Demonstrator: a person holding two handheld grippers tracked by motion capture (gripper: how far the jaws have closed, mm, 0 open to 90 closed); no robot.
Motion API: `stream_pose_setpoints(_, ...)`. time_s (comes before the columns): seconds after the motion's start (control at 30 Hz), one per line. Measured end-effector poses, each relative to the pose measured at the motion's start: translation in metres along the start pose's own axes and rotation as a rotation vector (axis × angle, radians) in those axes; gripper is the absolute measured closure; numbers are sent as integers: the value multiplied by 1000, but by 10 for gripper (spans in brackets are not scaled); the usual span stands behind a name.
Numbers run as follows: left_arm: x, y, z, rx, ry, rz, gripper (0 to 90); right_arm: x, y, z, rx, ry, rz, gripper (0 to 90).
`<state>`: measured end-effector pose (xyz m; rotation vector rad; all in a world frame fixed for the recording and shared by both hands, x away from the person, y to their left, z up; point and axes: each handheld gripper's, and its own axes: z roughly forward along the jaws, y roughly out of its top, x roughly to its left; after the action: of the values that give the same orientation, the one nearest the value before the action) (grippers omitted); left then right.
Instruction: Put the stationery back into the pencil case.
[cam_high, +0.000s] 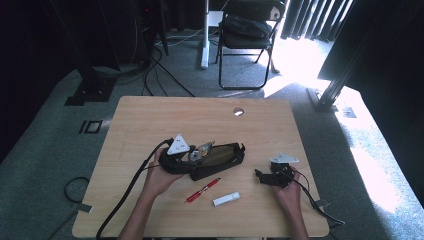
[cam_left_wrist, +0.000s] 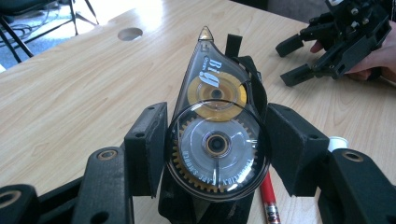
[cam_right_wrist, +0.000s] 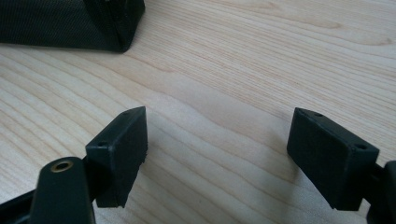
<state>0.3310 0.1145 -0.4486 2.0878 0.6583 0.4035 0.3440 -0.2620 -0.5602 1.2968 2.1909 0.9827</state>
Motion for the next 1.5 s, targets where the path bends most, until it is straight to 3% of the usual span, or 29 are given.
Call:
stream_pose_setpoints(0.63,-1,8,11,-7,-13,8,420,0,0,0,0,0,-2,201)
stream_pose_setpoints(1.5,0,3,26,16,-15,-2,420,0,0,0,0,3,-2,199)
